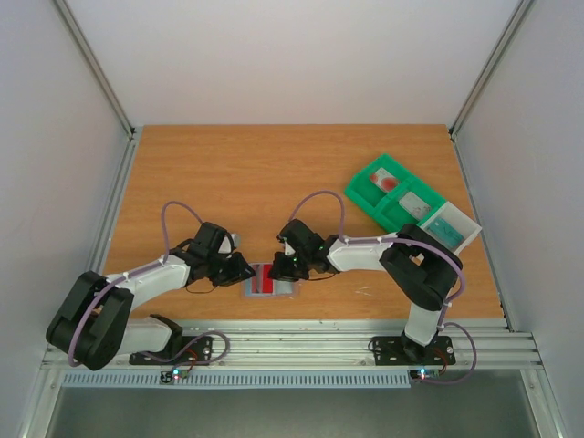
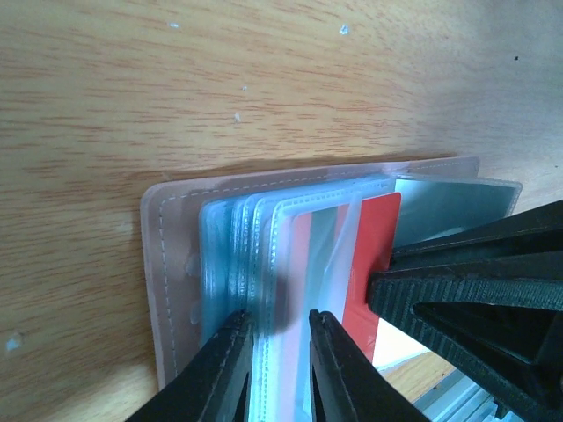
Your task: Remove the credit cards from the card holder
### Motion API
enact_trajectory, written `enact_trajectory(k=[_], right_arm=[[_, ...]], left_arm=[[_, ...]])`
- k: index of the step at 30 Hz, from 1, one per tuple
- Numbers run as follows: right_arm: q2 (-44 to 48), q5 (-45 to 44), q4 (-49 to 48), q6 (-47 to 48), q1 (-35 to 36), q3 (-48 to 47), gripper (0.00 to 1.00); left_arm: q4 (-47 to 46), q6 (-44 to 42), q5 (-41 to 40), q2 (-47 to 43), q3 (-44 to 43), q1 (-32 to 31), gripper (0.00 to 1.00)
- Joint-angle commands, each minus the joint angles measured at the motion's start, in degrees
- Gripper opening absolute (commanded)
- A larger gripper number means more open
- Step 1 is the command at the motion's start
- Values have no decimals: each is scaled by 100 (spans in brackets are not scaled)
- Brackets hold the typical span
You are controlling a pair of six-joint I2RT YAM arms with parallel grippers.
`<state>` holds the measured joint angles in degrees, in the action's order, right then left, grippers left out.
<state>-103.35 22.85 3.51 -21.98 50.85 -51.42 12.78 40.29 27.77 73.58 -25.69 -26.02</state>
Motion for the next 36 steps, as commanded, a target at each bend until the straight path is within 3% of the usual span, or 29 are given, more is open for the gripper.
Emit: enact_trajectory(k=[1,16,25,36], right_arm=[[-26,-42,-4,-16,-94,162,11],[141,147,-297,-90,-252,426,10],[46,241,-333,-140,-251,408,20],[-64,343,-586,-174,-266,444,15]], left_arm=[[42,-127,-263,80,119,-18,21],[80,-114,-289,35,126,-17,22],[79,-77,-280,16,109,-17,22],[19,-30,-304,10,170,-17,22]])
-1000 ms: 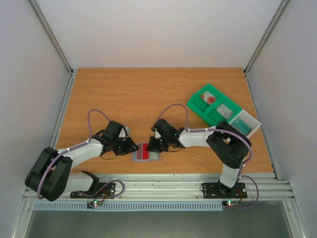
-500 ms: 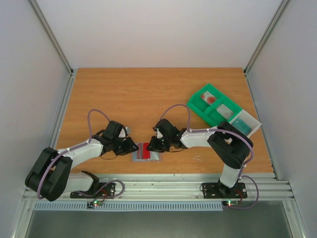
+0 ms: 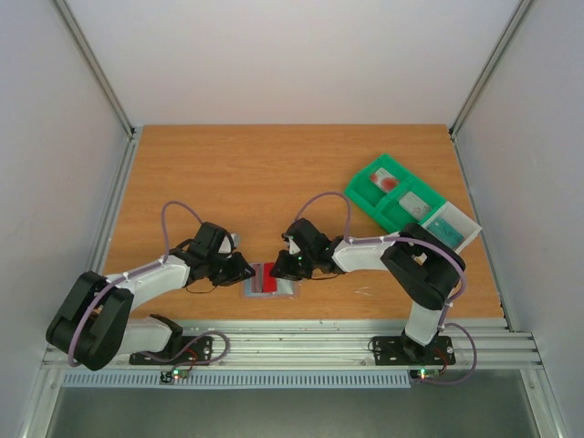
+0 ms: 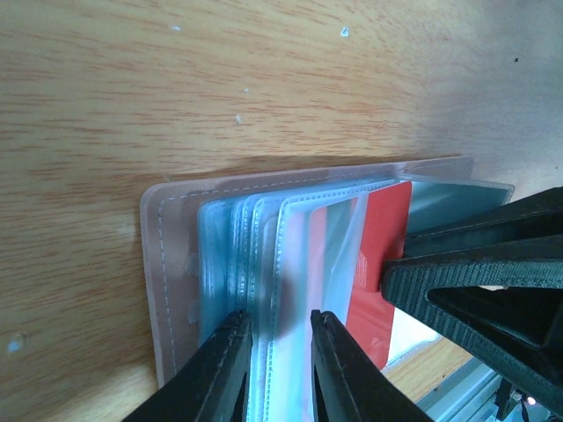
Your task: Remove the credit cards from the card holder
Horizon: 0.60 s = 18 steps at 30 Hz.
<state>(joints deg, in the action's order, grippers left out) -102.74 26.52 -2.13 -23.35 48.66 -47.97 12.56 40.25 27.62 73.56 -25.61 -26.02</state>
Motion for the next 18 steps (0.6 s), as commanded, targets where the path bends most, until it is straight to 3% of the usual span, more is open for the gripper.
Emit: enact_trajectory(k=[1,8,18], right_arm=[[-112,-5,-49,-40,-57,120,12],[97,42,-227,-83,-160,323,1],[437,-42,-25,-20,-267,502,1]], left_arm=[[50,-26,-302,10,169,-17,22],[81,-31,-385,8,179,-17,22],[163,-86,-449,42,165,-17,22]])
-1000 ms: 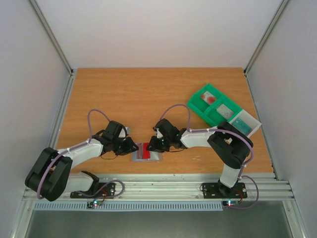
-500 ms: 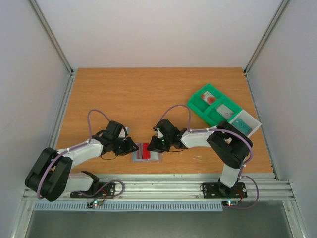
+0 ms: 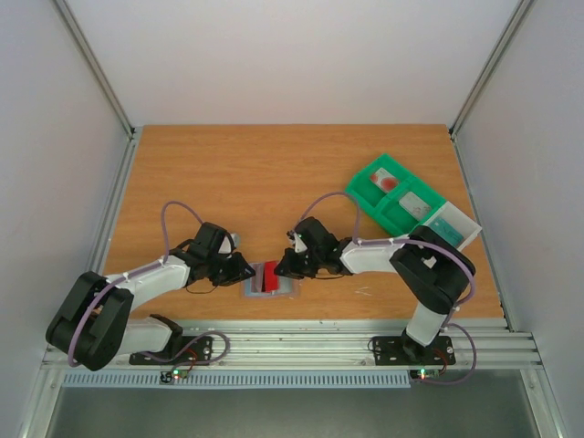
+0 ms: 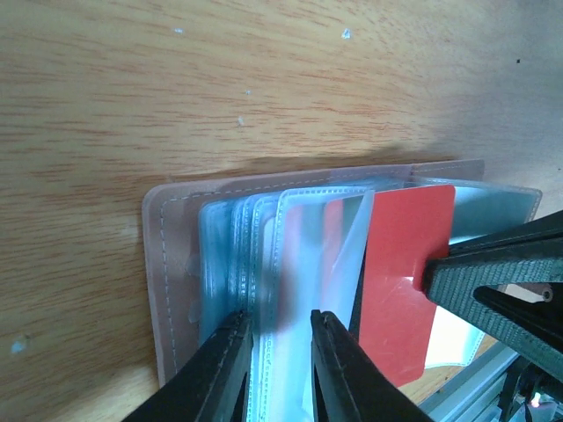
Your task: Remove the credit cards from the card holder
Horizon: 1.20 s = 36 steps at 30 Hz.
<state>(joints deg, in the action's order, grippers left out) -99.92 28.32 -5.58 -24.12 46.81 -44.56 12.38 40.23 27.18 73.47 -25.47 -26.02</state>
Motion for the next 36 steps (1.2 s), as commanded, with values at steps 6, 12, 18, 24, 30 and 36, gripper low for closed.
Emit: enact_trajectory(k=[6,12,18,24,30,36], right_arm=[[521,-275,645,195,-156,193,1],[1073,-519,1115,568,-154,132,1],[1719,-767,1165,1553,-154,197,1],[2441,-1143,851,3146,-6,294,1],[3091,-1873,-150,4531,444,757,1],[3199,-2501,-507,5736,1046,854,1]], left_arm=[[336,-76,-407,-175,67,-17,22],[626,-27,-313,-491,-173,-17,29],[932,168,-167,-950,-488,-17,41],[1451,815,-121,-1557,-931,-17,57],[1755,1793,321,-1806,-1340,-17,65],[578,3666,375,-2698,-740,-17,63]])
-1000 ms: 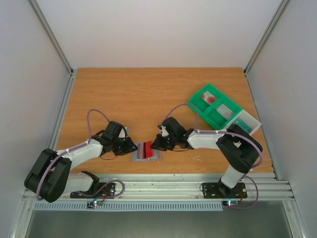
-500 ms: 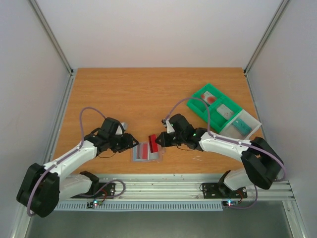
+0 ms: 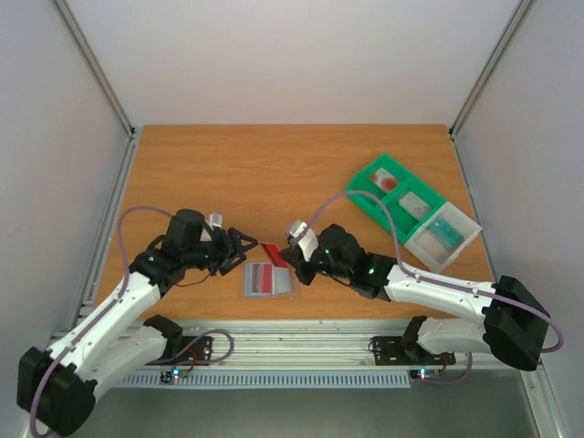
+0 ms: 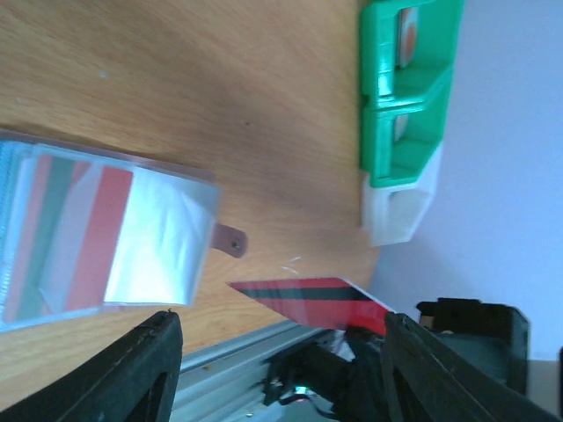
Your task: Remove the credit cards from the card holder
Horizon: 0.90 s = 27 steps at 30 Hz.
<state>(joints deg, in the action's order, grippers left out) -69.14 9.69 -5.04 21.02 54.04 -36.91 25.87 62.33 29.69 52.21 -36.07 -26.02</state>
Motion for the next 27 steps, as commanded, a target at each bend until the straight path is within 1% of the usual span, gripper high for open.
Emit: enact_trajectory(k=[1,2,4,8,13,16,18,22,24,27], right_arm=[[127,-751,-684,1367,416,136,1],[127,-868,-788,1493,496,177,1],[107,-1148,-890,1626,622,198,1],[24,-1310,-944,1821,800,165,1],[-150,-1595,-1111,2354,1166,127,1],[-257,-1799,-1105,2489,1317,27,1],[-307,-1858,-1105,2498,1361,-20,1],[-359,-1935,-1073,2520,1428,-40,1],[-382,-2021,-1049,2553,1463,-45,1],[-373,-2058,-973,2516,1477,-52,2]], left_arm=[[-855,1720,50,-732,383,-16,62],[-860,1947,-36,-869,418,-17,61],[-764,2094,-135,-1065,420,-21,61],[-639,2178,-22,-1164,471,-17,61],[-992,2441,206,-1169,664,-17,61],[-1049,2480,232,-1170,721,-17,58],[-1129,2516,261,-1181,784,-17,53],[-1276,2631,333,-1200,928,-17,39],[-1293,2631,324,-1206,936,-17,29],[-1331,2594,318,-1197,909,-17,17]])
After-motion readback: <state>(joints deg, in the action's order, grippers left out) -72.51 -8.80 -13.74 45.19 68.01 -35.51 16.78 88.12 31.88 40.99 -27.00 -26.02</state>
